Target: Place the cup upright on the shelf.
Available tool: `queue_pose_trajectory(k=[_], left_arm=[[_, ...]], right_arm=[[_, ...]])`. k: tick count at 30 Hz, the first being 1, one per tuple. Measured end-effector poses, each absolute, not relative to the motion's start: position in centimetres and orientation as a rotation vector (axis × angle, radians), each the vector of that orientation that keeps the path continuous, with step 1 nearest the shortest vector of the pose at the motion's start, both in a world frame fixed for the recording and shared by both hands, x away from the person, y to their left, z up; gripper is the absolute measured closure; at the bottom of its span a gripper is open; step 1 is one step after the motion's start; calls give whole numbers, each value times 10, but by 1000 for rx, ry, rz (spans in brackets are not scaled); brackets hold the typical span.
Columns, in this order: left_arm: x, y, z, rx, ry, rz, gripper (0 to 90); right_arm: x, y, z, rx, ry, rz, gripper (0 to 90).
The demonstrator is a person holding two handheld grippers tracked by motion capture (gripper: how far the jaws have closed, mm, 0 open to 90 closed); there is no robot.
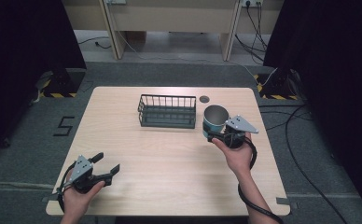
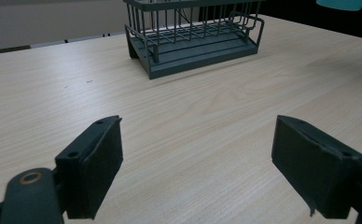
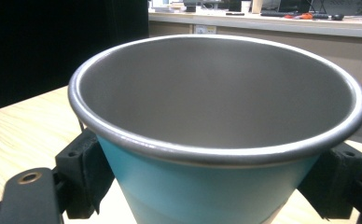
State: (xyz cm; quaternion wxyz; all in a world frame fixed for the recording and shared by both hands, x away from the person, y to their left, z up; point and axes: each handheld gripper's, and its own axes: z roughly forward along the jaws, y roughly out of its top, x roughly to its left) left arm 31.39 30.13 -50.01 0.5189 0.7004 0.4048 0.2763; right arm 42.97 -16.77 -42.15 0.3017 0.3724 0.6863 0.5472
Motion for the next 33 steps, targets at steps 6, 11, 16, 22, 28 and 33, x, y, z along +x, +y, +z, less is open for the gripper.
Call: queue_pose_trajectory(k=[6,11,16,22,28,33], left_arm=[[314,301,-500,1682,969,663,160],[314,301,-500,1681,970,662,160],[314,301,-500,1681,969,661,160],[314,301,-500,1681,968,662,160],[314,302,-500,1680,968,662,160],[314,301,-500,1681,967,662,160]], right_arm=[[436,-159,-417,979,1819,1463,169],[440,-153,-417,981,1820,1469,169],[444,-149,-417,979,1824,1467,169],[447,-145,-417,982,1821,1473,169],[451,-142,-417,990,1819,1472,169],[454,-141,-415,991,1815,1473,170]])
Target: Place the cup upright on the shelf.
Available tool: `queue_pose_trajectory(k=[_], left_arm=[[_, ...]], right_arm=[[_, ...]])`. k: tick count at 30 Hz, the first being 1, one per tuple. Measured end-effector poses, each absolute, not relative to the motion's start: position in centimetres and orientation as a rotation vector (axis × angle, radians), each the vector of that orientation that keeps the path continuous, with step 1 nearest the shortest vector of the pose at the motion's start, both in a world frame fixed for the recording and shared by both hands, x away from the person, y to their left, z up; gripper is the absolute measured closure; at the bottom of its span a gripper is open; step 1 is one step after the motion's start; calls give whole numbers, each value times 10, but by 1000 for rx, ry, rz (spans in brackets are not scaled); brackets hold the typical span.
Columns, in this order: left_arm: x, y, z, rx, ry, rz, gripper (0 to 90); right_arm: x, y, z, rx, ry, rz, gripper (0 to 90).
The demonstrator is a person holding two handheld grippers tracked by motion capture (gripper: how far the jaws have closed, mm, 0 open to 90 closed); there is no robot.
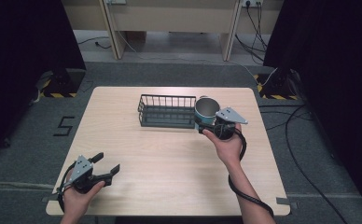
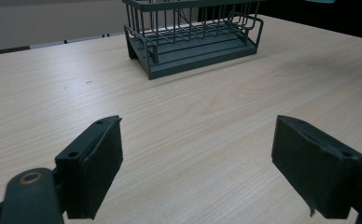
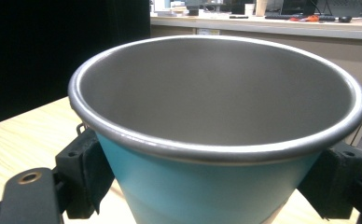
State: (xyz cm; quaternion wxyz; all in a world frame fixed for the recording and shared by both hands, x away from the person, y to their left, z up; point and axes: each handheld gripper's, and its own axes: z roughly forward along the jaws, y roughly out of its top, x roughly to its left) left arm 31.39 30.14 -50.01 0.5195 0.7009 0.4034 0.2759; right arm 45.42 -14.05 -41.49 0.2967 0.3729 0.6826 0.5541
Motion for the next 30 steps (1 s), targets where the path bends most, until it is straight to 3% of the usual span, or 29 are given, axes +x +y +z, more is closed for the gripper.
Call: queue_pose_trajectory(k=[30], left_arm=[[314,302,-500,1677,966,661,160]], right_arm=[[476,-119,-406,983,1810,1481,169]])
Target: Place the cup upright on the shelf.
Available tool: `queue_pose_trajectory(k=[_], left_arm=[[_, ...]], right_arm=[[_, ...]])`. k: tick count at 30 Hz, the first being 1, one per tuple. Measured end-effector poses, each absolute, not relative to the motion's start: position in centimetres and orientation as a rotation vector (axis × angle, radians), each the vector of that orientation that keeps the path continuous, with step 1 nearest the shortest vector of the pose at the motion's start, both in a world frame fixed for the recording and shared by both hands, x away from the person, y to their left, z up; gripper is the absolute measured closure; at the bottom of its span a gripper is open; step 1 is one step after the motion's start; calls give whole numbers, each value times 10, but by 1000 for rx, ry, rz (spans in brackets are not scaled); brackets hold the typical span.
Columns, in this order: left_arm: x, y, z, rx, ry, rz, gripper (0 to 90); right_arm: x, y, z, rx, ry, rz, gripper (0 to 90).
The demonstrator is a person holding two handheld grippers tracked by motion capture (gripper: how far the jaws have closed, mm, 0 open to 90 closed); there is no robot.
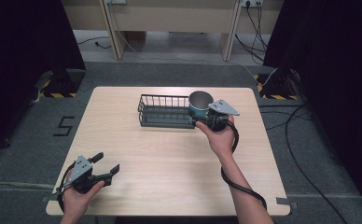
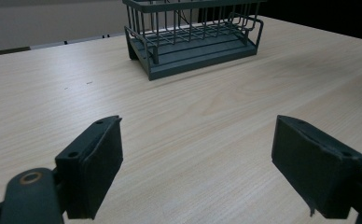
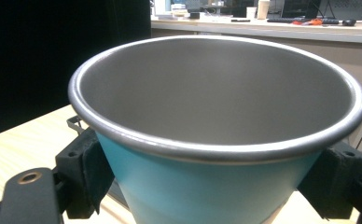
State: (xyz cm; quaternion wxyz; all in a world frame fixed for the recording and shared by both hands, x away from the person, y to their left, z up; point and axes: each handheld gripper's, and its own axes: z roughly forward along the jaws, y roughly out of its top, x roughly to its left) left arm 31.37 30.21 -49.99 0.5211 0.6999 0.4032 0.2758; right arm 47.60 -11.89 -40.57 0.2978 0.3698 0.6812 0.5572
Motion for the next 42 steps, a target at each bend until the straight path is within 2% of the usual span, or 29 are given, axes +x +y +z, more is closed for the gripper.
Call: queue_pose_trajectory(k=[42], left_arm=[[313,303,-500,1673,965,663,160]], right_arm=[[510,-83,-396,981,1830,1480,169]])
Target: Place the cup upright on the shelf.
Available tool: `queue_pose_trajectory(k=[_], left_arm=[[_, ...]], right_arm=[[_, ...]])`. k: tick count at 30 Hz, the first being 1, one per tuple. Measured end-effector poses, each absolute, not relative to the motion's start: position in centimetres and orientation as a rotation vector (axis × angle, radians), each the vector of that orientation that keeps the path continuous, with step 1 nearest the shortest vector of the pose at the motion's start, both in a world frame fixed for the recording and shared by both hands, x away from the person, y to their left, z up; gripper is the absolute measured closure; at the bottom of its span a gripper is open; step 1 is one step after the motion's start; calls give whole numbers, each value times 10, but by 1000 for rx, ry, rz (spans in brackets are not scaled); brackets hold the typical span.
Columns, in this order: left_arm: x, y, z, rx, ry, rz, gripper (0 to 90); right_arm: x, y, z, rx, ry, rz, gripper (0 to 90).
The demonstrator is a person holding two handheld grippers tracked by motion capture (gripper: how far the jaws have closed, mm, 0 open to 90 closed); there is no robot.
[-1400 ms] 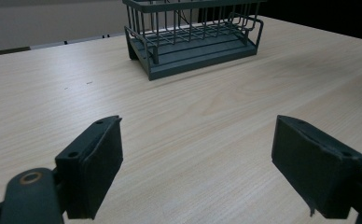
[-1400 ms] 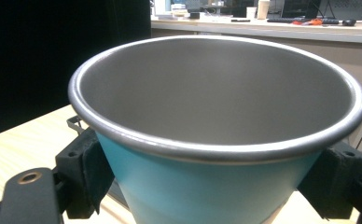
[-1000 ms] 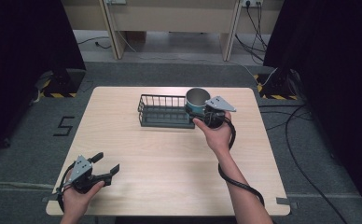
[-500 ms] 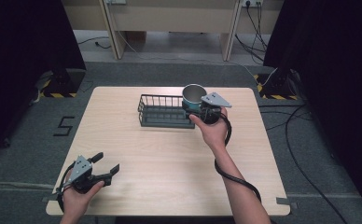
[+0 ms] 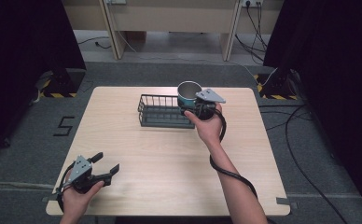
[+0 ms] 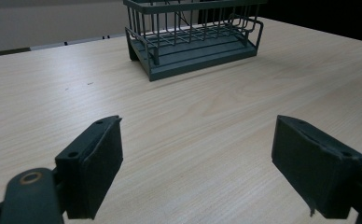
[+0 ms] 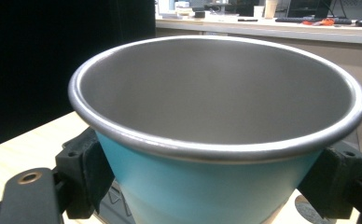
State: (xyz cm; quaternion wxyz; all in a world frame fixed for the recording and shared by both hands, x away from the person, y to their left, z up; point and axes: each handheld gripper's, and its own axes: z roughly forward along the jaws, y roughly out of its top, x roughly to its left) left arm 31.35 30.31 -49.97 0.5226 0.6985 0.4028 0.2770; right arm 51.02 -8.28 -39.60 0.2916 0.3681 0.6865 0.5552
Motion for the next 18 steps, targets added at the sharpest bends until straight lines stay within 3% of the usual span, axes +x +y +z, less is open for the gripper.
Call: queue_pose_trajectory(k=[18], left_arm=[[314,303,-500,1673,962,661,159]], right_arm=[[524,-69,-397,994,1840,1476,169]])
